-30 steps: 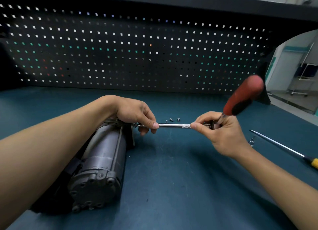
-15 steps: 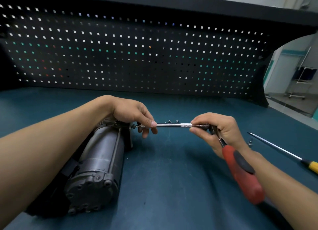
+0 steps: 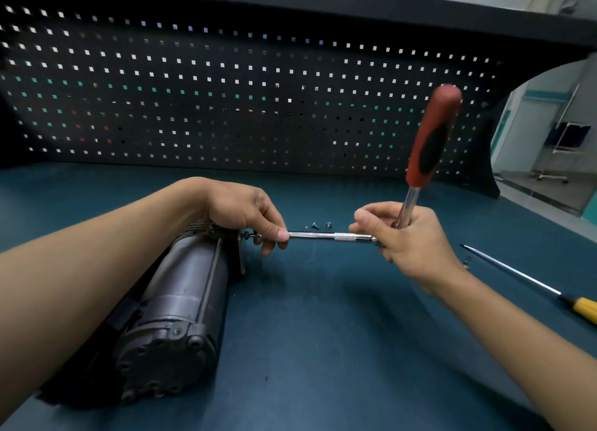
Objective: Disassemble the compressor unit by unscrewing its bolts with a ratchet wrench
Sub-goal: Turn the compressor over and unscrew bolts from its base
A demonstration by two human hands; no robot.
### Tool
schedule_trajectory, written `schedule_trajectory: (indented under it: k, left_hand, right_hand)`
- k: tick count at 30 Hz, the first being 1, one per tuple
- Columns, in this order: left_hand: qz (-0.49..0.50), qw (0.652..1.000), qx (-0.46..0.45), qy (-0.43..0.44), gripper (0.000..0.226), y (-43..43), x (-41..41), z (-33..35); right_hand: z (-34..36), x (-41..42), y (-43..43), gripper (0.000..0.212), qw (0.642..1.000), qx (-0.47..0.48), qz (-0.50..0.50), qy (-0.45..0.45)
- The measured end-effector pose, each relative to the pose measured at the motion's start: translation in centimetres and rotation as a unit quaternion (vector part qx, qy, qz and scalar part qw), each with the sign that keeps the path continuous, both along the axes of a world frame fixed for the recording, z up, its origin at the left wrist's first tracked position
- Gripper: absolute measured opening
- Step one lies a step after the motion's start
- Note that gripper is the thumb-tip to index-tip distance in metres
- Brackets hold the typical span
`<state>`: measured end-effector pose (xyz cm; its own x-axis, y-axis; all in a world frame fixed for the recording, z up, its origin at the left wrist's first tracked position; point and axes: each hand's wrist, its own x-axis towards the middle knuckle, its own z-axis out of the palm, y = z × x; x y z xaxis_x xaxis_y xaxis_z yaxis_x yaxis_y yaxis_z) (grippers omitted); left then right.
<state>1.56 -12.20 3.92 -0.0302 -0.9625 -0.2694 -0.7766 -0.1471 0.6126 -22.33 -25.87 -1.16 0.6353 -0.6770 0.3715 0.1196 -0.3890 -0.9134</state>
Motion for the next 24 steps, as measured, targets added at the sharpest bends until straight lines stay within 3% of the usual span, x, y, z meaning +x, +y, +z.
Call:
schedule_trajectory:
  k: [4,7,19,24]
  left_hand:
    - [0.002,1.0,0.002,-0.003,0.025,0.0,-0.1,0.0]
    - [0.007,1.0,0.003,-0.014,0.027,-0.1,0.0,-0.1]
    - [0.017,1.0,-0.003,-0.025,0.034,-0.1,0.1,-0.2]
    - [0.015,0.999,-0.002,-0.034,0.036,-0.2,0.1,-0.3]
  right_hand:
    - [0.4,0.1,0.2,0.066,0.992,0.106,-0.026,0.059]
    - [0.7,0.1,0.0,0.07,0.978,0.179,-0.03,0.104]
    - [0.3,-0.1,-0.9,0.051,0.915,0.381,0.033,0.125]
    - [0.0,0.0,-0.9,0.04,0.914,0.387,0.04,0.114]
